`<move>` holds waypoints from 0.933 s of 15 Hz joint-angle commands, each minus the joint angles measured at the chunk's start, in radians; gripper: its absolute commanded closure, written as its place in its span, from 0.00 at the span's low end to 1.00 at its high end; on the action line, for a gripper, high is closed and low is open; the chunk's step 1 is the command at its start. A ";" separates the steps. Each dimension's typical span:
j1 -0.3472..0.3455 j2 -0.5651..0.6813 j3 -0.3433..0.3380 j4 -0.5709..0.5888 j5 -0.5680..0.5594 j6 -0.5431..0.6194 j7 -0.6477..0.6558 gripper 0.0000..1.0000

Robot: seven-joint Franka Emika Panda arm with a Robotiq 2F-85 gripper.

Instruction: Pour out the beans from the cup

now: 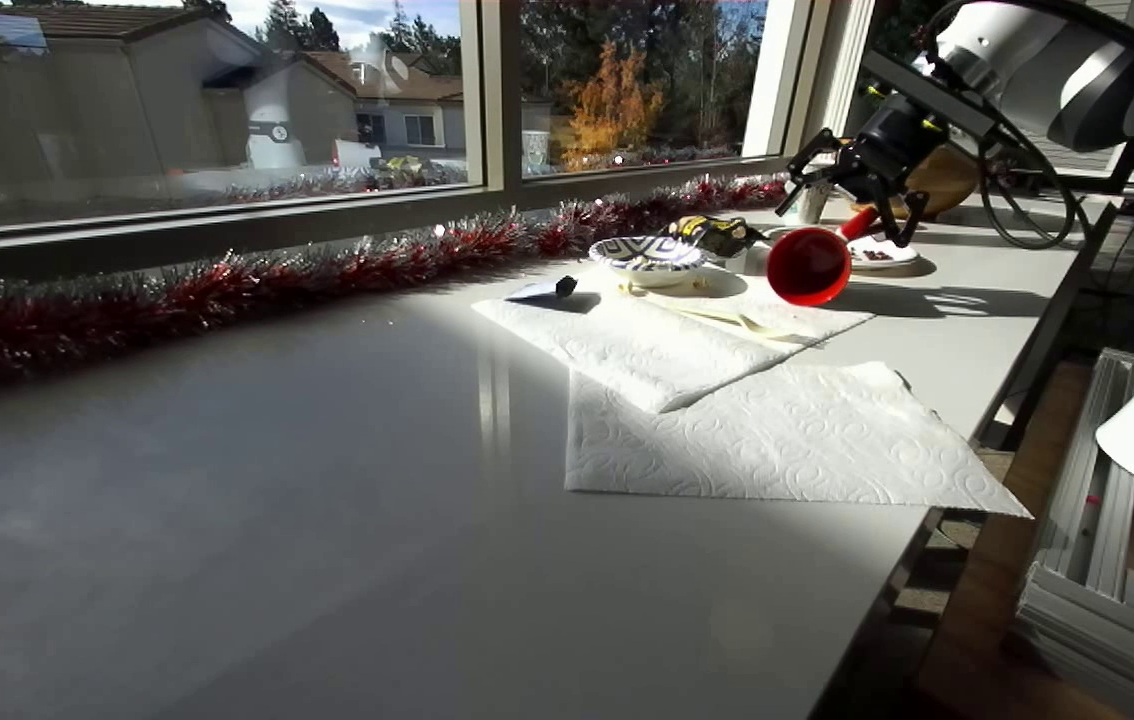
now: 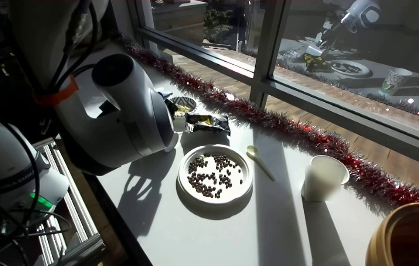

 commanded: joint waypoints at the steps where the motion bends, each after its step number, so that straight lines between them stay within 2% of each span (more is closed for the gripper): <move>1: 0.019 -0.048 -0.028 -0.034 -0.069 -0.074 0.046 0.00; 5: 0.021 -0.052 -0.042 -0.038 -0.114 -0.108 0.061 0.00; 14: 0.021 -0.072 -0.044 -0.043 -0.142 -0.110 0.053 0.00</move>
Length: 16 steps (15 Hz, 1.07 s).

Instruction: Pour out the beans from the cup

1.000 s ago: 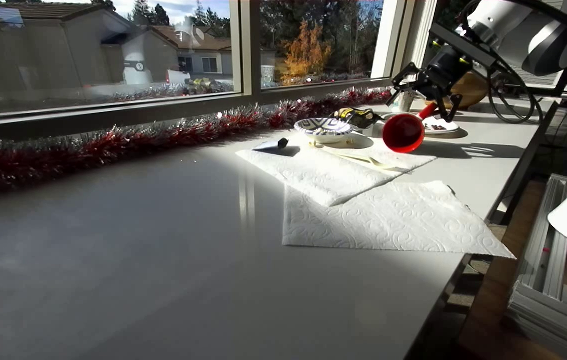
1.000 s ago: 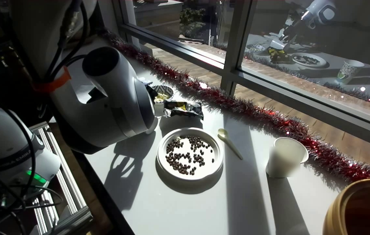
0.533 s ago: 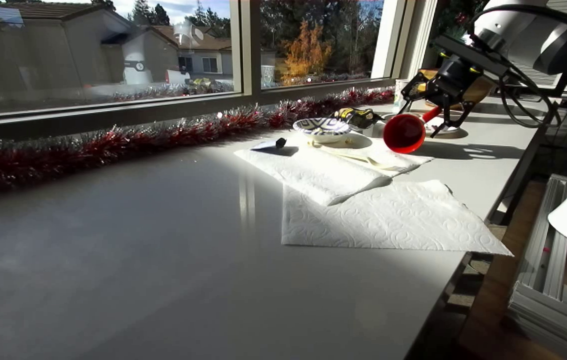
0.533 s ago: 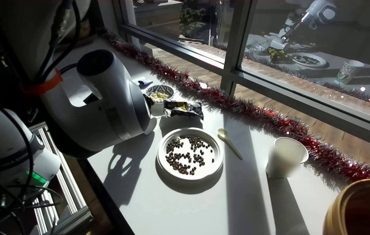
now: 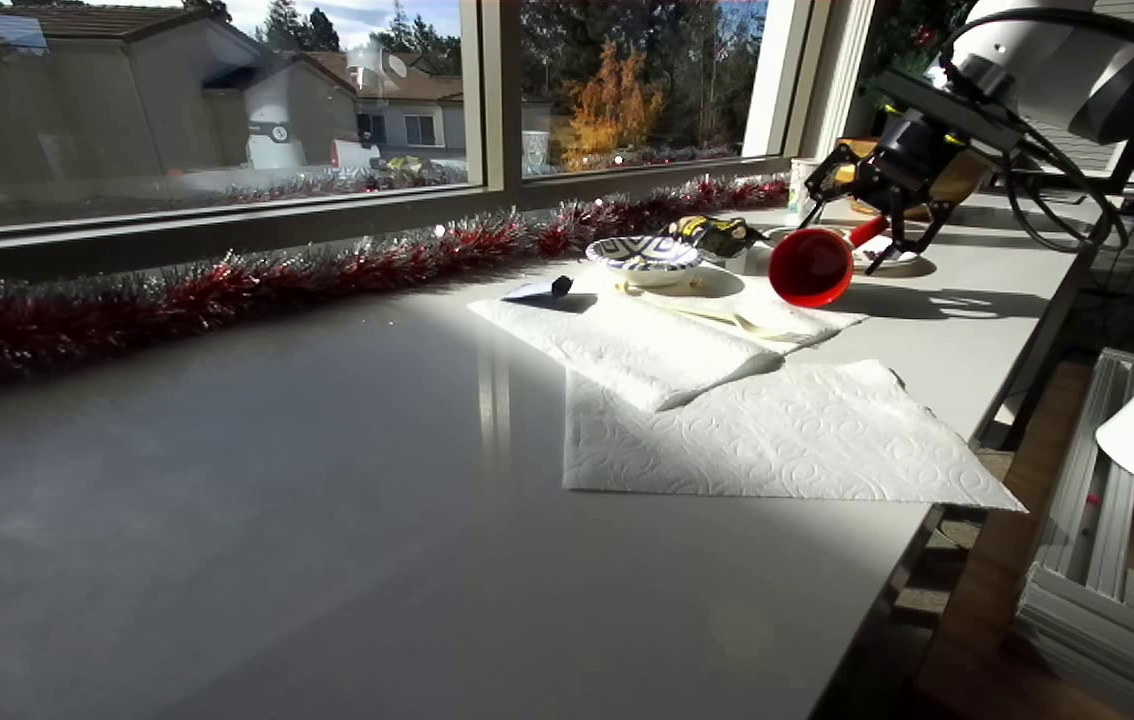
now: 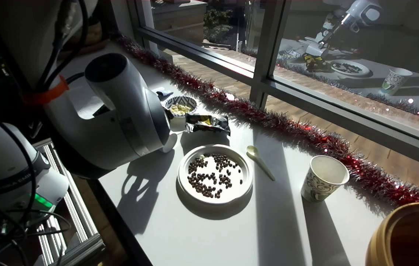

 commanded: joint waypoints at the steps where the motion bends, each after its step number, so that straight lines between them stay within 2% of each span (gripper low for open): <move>1: 0.012 -0.044 -0.013 -0.027 -0.039 -0.020 0.027 0.00; 16: 0.008 -0.143 -0.054 -0.093 -0.170 -0.057 0.025 0.00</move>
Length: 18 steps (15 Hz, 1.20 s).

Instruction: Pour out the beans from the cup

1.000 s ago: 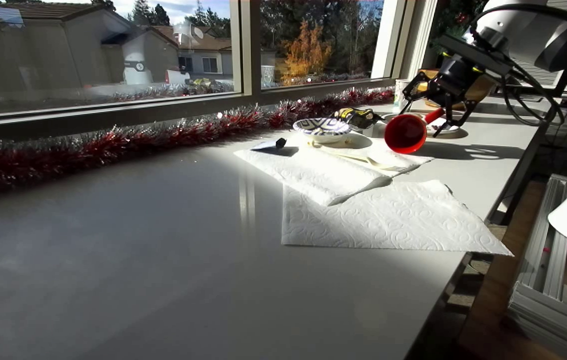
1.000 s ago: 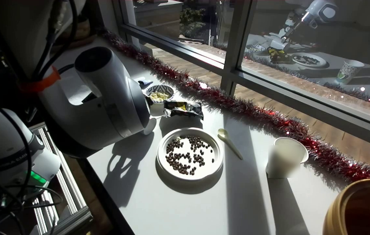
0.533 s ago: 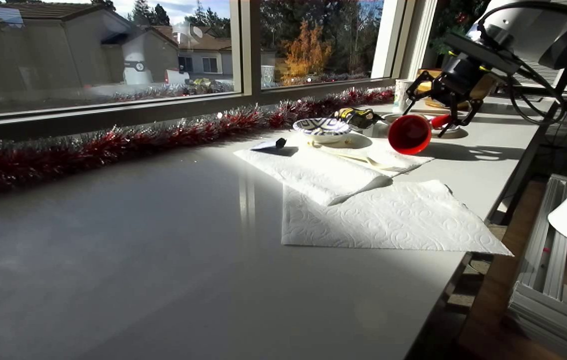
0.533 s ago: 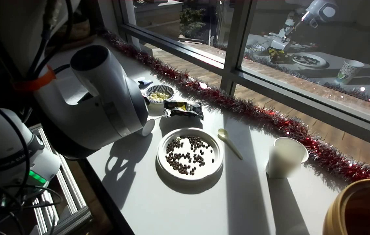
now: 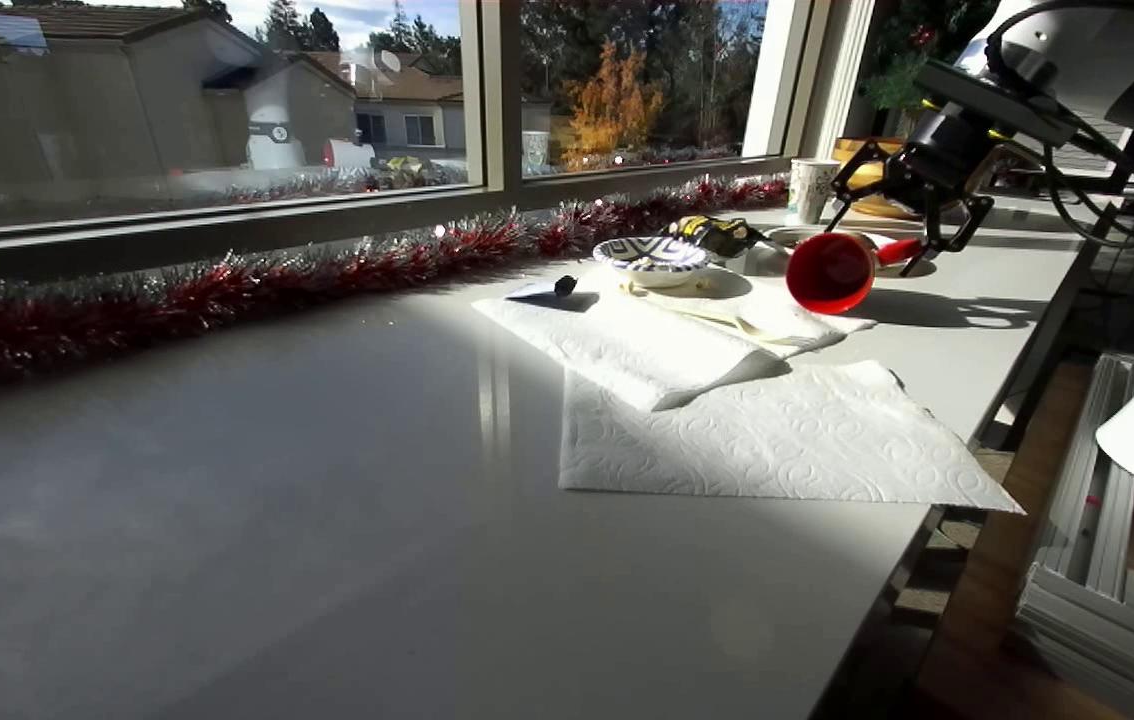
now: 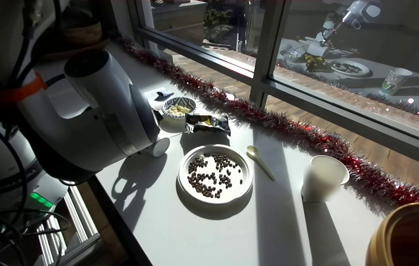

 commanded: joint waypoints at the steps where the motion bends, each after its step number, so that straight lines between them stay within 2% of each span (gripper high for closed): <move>1: 0.009 -0.072 -0.017 -0.033 -0.062 -0.029 0.020 0.00; 8: 0.007 -0.124 -0.017 -0.055 -0.122 -0.043 0.033 0.00; 14: 0.009 -0.161 -0.028 -0.064 -0.206 -0.059 0.108 0.00; 15: 0.004 -0.147 -0.044 -0.077 -0.178 -0.065 0.049 0.00; 16: 0.009 -0.165 -0.035 -0.069 -0.208 -0.067 0.102 0.00; 18: 0.008 -0.148 -0.051 -0.079 -0.187 -0.080 0.063 0.00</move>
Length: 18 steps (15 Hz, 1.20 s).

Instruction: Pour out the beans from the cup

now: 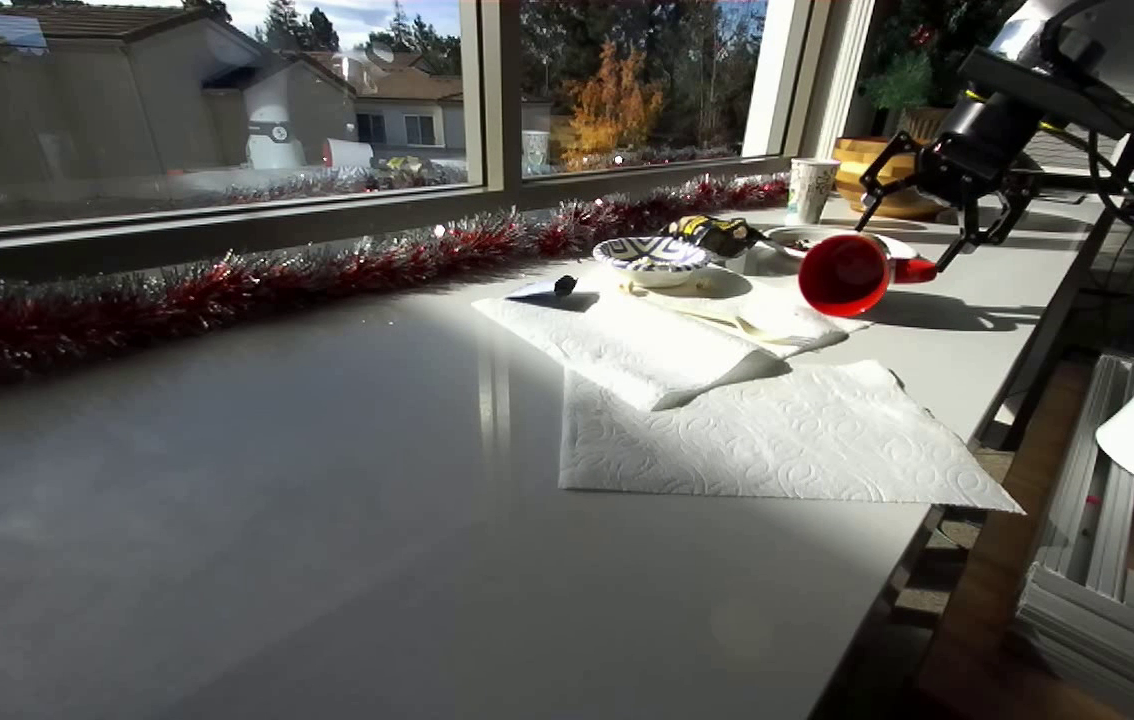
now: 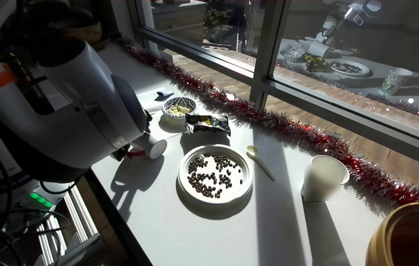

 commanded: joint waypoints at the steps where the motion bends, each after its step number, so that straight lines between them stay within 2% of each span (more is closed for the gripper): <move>1: 0.010 -0.040 -0.020 -0.026 -0.033 -0.037 0.047 0.00; 18: -0.003 -0.079 -0.052 -0.054 -0.017 -0.039 0.042 0.00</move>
